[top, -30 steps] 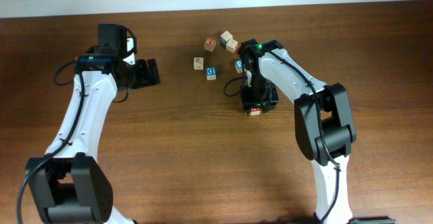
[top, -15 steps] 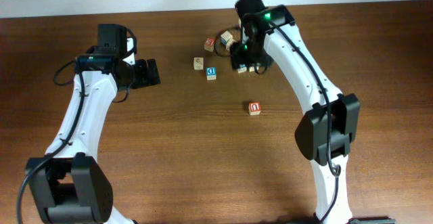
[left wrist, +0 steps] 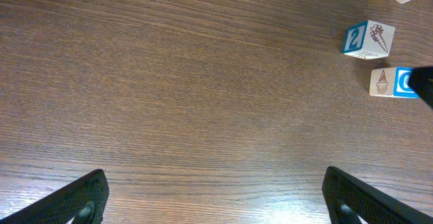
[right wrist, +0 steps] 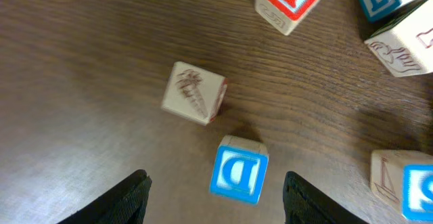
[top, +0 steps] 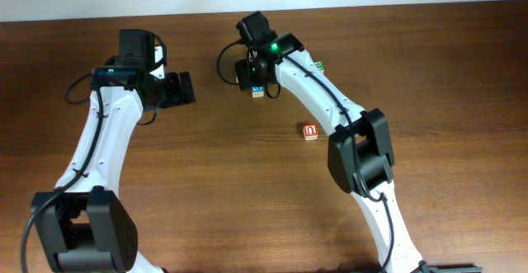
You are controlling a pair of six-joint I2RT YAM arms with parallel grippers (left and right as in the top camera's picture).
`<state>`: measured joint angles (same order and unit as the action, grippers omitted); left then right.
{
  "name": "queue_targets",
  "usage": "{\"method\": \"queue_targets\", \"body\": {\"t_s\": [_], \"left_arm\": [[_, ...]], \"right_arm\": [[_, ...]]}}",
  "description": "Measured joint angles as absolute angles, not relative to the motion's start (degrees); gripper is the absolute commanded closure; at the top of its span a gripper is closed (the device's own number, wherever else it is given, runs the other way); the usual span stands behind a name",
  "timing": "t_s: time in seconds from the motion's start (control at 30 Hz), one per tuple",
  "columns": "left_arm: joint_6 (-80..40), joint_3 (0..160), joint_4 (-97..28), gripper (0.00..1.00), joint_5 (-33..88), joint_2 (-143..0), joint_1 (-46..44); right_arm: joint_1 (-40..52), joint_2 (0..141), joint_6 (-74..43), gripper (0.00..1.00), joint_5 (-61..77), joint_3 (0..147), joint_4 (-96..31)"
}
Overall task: Rotate 3 blocks
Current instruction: 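Grasp the blue D block with the right gripper, place it left of the red block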
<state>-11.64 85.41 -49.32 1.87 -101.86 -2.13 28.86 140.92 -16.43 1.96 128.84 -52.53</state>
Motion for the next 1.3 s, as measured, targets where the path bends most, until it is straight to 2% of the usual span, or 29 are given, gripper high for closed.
{"method": "queue_targets", "body": {"t_s": [0.13,0.33,0.67,0.8,0.9,1.3], "left_arm": [[-11.64,85.41,-49.32,0.01,1.87,-101.86,-2.13],[-11.64,85.41,-49.32,0.01,1.87,-101.86,-2.13],[-11.64,85.41,-49.32,0.01,1.87,-101.86,-2.13],[-11.64,85.41,-49.32,0.01,1.87,-101.86,-2.13],[-11.64,85.41,-49.32,0.01,1.87,-101.86,-2.13],[-11.64,85.41,-49.32,0.01,1.87,-101.86,-2.13]], "right_arm": [[28.8,143.04,-17.34,0.37,0.8,128.84,-51.42],[28.8,143.65,-17.93,0.51,0.16,128.16,-50.7],[28.8,143.68,-19.07,0.61,-0.05,125.91,-50.02],[28.8,143.68,-19.55,0.71,-0.03,124.84,-49.82],[28.8,143.68,-19.81,0.73,-0.08,124.81,-50.28],[28.75,143.63,-24.03,0.75,4.08,128.18,-72.71]]}}
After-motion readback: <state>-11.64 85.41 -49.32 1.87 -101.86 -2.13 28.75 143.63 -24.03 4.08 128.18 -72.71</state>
